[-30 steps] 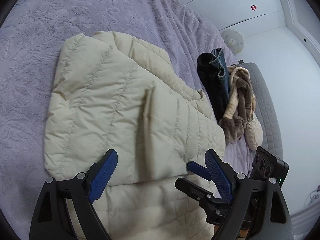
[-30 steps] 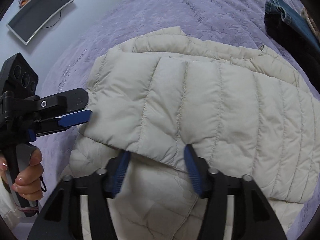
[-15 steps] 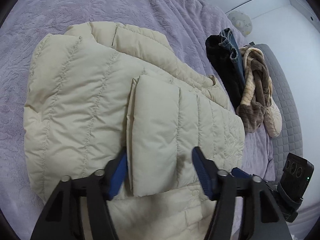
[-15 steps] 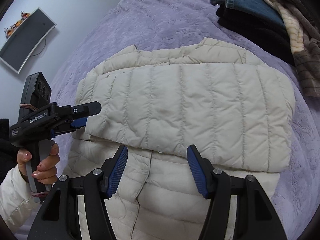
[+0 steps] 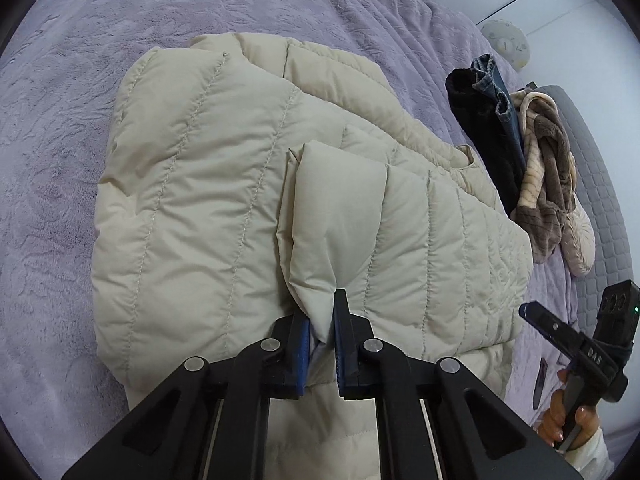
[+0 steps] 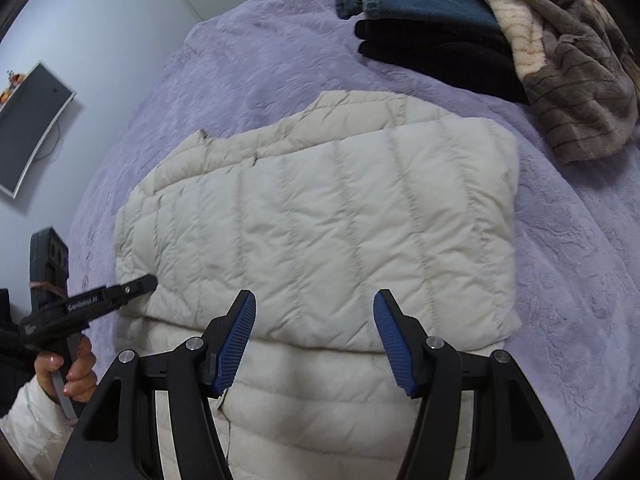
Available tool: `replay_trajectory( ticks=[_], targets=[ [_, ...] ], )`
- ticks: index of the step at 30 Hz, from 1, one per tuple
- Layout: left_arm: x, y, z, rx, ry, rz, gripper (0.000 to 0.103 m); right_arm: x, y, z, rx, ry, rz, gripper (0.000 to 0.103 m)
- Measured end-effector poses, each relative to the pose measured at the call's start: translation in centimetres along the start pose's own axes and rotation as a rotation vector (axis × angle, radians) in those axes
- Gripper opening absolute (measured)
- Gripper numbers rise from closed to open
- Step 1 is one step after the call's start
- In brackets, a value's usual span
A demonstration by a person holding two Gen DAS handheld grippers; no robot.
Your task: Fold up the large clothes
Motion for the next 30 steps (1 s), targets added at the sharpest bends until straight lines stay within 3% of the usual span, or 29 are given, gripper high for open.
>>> replay_trajectory(
  ticks=[1,2,4,6,10,16,24,27,30],
  targets=[
    [0.2,0.0,0.1,0.004,0.008,0.0,0.012,0.5,0.6,0.9,0.019,-0.013,-0.002,0.041],
    [0.4,0.0,0.2,0.011,0.016,-0.001,0.012,1.2,1.2,1.8,0.03,-0.034,-0.01,0.03],
    [0.7,-0.1,0.4,0.028,0.029,-0.002,0.012,2.7,1.9,3.8,0.04,-0.077,-0.018,0.027],
    [1.1,-0.2,0.6,0.04,0.038,-0.004,0.012,4.2,2.2,6.0,0.054,-0.126,-0.032,0.017],
    [1.7,-0.3,0.5,0.039,0.039,-0.007,0.012,5.9,1.8,9.5,0.134,-0.145,-0.034,0.001],
    [1.7,-0.2,0.6,0.046,0.05,-0.005,0.012,4.9,2.2,10.9,0.171,-0.198,0.021,0.0],
    [-0.2,1.1,0.6,0.062,0.121,0.034,0.012,4.7,1.9,11.2,0.195,-0.206,0.004,0.0],
    [-1.7,2.0,-0.2,0.062,0.169,0.071,0.012,4.9,1.8,11.3,0.196,-0.209,-0.001,0.0],
    [-3.7,3.0,-0.2,0.065,0.169,0.123,0.012,4.7,1.5,11.2,0.19,-0.211,-0.001,0.0]
  ],
)
Point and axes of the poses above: each gripper's, at about its wrist camera, not at the fingertips, and x roughly the way its jaws point, z to its right, y to its top, the point moved 6 cm from there along x, roughly the way its jaws point, and after that the axes turned 10 degrees about z, right-handed, at the moved point
